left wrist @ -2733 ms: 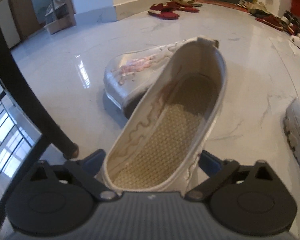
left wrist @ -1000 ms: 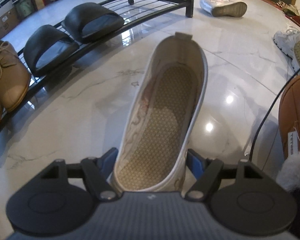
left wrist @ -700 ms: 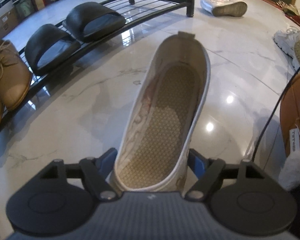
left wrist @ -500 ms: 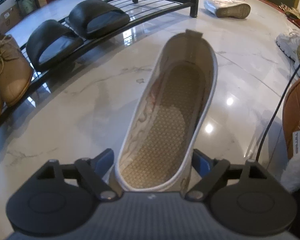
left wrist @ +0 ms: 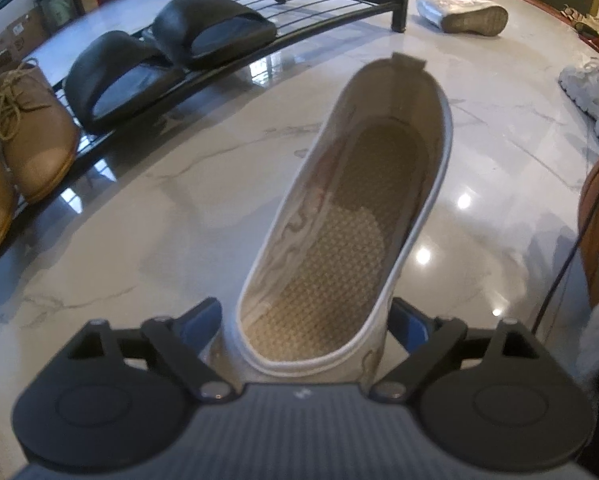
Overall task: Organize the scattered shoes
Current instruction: 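Carry the white slip-on shoe in the left tool toward the shoe rack, then lower the shoe onto the floor before the rack and open the left tool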
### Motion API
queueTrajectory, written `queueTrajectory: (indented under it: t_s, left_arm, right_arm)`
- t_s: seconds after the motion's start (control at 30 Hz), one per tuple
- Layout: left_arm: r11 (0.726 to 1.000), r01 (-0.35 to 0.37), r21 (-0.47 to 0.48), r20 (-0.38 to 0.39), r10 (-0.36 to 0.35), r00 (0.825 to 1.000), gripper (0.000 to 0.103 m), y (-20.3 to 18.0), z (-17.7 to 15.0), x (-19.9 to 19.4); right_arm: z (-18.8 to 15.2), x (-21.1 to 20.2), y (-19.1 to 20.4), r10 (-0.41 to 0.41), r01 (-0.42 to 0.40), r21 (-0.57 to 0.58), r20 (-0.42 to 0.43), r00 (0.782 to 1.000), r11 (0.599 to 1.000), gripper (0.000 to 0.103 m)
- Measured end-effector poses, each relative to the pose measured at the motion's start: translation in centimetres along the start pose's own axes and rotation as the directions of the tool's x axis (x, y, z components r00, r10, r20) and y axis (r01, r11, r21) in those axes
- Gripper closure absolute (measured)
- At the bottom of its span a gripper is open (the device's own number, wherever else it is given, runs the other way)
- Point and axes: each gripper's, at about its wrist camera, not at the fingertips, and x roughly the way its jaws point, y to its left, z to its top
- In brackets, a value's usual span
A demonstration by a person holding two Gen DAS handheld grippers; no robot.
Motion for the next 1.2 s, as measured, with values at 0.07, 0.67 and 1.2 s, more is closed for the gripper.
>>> queueTrajectory:
  t_s: [0.07,0.67,1.2]
  left_arm:
    - [1.0,-0.021,-0.007,-0.021,0.021,1.0,0.007,0.0,-0.1,0.2]
    - [0.984,-0.177,0.024,0.009,0.177,0.984,0.001,-3.1,4.2,-8.5]
    - [0.812,-0.35,-0.466,-0.065,0.363,0.93,0.001,-0.3,0.6,-14.8]
  right_arm:
    - [-0.1,0.5,0.1,-0.007,0.008,0.001,-0.04,0.999,1.0,0.0]
    - [-6.9,6.5,-1.9,0.114,-0.049,0.128,-0.563,0.819,0.99,0.0]
    - [-10.8,6.5,-4.3,-0.265,0.209,-0.164,-0.645,0.717,0.964,0.0]
